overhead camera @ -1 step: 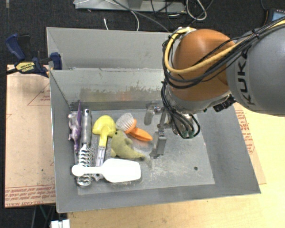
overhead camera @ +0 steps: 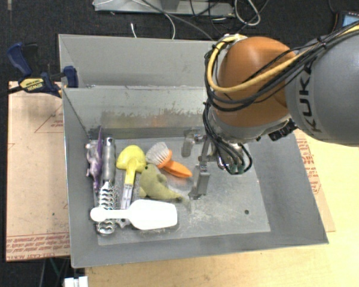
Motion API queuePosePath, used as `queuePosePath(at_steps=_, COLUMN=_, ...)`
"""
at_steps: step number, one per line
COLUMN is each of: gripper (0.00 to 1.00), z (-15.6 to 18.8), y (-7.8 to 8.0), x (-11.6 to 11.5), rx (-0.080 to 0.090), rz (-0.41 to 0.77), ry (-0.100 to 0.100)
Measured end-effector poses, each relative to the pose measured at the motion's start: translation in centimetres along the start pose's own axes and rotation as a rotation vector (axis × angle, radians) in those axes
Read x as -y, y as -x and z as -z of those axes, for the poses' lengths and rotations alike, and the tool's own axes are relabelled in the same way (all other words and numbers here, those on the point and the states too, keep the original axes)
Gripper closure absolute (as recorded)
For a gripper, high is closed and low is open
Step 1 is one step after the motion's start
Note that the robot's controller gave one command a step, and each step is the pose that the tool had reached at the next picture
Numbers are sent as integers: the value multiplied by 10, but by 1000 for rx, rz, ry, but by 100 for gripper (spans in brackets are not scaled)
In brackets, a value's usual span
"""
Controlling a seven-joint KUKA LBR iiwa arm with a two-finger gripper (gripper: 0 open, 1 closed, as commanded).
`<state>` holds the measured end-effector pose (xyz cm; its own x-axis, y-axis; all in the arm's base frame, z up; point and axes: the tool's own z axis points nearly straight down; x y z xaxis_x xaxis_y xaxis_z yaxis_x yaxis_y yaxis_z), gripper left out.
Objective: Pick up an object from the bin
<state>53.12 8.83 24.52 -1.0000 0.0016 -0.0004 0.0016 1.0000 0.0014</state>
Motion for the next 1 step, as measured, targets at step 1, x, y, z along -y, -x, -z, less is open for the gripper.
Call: queuePosePath(at_steps=1, gripper=0, z=-70, y=-19, x=-19, rx=-7, rz=60, ry=0)
